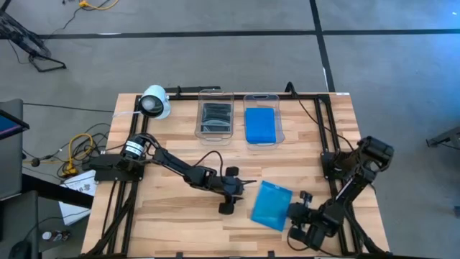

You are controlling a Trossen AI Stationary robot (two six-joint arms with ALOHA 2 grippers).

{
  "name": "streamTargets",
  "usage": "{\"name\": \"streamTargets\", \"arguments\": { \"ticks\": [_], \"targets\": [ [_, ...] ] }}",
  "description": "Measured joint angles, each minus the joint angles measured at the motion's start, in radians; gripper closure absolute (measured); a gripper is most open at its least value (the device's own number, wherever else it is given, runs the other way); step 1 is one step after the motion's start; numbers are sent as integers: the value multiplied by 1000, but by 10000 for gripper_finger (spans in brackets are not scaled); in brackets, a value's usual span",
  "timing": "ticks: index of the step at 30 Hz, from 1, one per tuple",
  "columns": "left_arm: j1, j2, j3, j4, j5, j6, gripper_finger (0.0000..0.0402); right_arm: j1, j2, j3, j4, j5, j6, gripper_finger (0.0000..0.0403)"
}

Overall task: Pick & place jewel cases by type
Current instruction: Put the blue CD case into the right transparent bin

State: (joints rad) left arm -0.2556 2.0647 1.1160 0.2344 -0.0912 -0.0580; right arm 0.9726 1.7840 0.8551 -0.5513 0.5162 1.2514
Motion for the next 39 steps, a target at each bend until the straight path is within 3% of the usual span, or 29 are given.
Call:
{"name": "streamTargets", "arguments": {
  "ticks": [15,23,29,39],
  "targets": [
    [-3,-6,1,-87,-22,-75,228,-241,2,-5,117,8,-430,333],
    [-17,-8,1,-116,11,-77,228,-291,3,22,84,1,-475,333],
    [-26,-6,0,-118,19,-80,228,-294,-14,36,-1,8,-429,333],
    [-47,-2,1,-119,12,-80,228,-269,-143,40,-264,1,-60,333]
  ]
}}
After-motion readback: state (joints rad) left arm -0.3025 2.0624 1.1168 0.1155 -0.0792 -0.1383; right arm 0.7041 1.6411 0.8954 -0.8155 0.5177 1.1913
